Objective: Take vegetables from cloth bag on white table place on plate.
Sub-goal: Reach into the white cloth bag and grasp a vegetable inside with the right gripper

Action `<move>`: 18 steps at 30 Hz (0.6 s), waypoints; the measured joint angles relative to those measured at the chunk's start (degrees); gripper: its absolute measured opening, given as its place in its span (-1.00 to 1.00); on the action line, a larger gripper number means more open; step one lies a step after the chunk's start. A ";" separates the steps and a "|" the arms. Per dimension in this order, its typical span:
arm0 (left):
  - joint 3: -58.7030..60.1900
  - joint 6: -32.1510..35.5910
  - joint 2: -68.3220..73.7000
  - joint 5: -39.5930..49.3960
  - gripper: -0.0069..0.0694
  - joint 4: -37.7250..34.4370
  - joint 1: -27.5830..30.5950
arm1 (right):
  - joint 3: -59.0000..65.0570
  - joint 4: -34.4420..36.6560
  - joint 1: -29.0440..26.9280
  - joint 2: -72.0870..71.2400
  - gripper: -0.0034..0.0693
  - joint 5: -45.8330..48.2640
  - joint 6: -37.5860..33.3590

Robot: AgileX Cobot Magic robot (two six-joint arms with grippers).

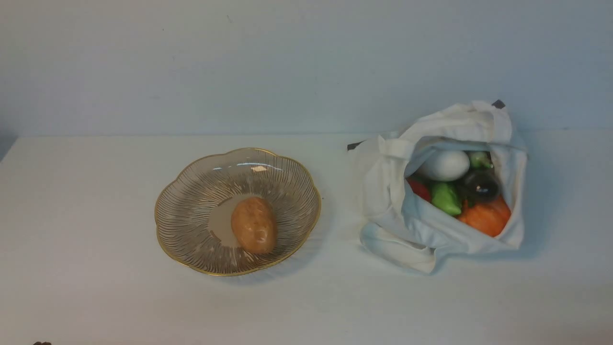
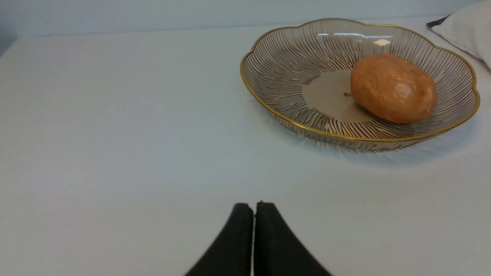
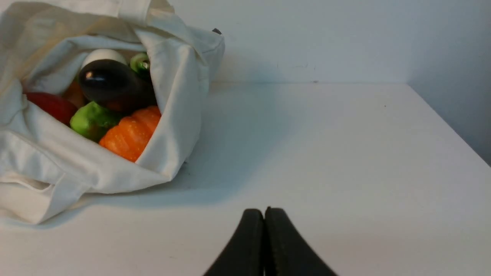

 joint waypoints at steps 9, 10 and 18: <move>0.00 0.00 0.00 0.00 -0.84 0.00 0.00 | 0.25 12.01 0.00 0.00 -0.95 -4.79 4.63; 0.00 0.00 0.00 0.00 -0.84 0.00 0.00 | 0.25 12.84 0.00 0.00 -0.95 -5.61 4.98; 0.00 0.00 0.00 0.00 -0.84 0.00 0.00 | 0.25 41.31 0.00 0.00 -0.95 -18.51 11.88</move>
